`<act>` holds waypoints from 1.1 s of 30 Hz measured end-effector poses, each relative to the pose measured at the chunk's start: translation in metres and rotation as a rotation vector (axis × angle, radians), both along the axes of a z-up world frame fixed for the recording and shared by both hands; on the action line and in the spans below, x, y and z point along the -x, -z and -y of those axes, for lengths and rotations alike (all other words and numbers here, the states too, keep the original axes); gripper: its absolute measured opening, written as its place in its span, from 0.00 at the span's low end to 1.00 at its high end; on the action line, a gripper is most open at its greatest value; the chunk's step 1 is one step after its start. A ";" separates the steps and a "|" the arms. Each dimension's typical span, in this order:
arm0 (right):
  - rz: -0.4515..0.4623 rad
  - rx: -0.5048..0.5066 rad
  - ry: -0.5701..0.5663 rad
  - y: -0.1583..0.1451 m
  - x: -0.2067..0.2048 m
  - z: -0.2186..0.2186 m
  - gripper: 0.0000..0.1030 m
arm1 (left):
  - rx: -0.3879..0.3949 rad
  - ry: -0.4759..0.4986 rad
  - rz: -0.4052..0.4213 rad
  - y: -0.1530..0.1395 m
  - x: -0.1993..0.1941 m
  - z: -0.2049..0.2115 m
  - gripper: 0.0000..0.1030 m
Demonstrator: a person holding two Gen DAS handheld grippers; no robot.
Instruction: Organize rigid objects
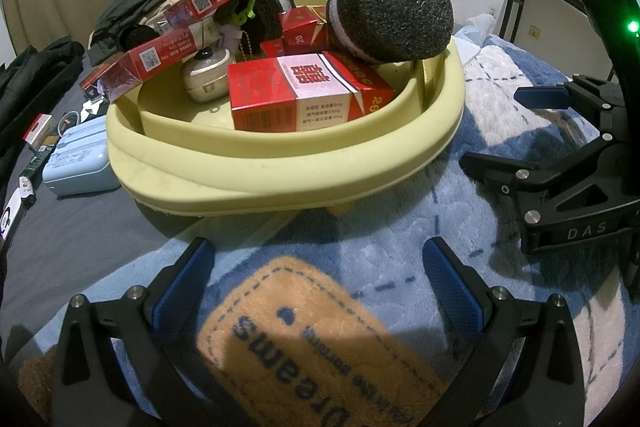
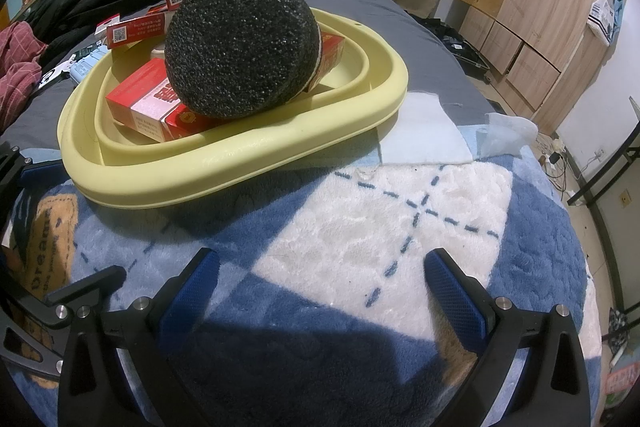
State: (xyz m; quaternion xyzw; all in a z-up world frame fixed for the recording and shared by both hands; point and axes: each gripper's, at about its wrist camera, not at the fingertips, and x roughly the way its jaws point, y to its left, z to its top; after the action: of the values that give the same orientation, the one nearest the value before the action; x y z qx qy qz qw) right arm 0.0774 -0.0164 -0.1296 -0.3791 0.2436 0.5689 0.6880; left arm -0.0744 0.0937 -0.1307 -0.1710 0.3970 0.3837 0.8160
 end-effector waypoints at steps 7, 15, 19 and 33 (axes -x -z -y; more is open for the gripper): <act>0.001 0.000 0.000 0.000 0.000 0.000 1.00 | -0.008 0.000 -0.005 0.000 0.000 0.002 1.00; 0.001 0.000 0.000 0.000 0.000 0.000 1.00 | -0.008 -0.001 -0.006 -0.001 0.000 0.003 1.00; 0.001 0.000 0.000 0.000 0.000 0.000 1.00 | -0.008 -0.001 -0.006 0.000 0.000 0.003 1.00; 0.001 0.000 0.000 0.000 0.000 0.000 1.00 | -0.008 -0.001 -0.005 0.000 0.001 0.003 1.00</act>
State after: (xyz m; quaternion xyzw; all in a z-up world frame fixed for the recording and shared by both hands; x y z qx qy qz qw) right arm 0.0777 -0.0165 -0.1294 -0.3794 0.2432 0.5689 0.6880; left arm -0.0751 0.0908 -0.1302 -0.1669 0.3974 0.3863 0.8155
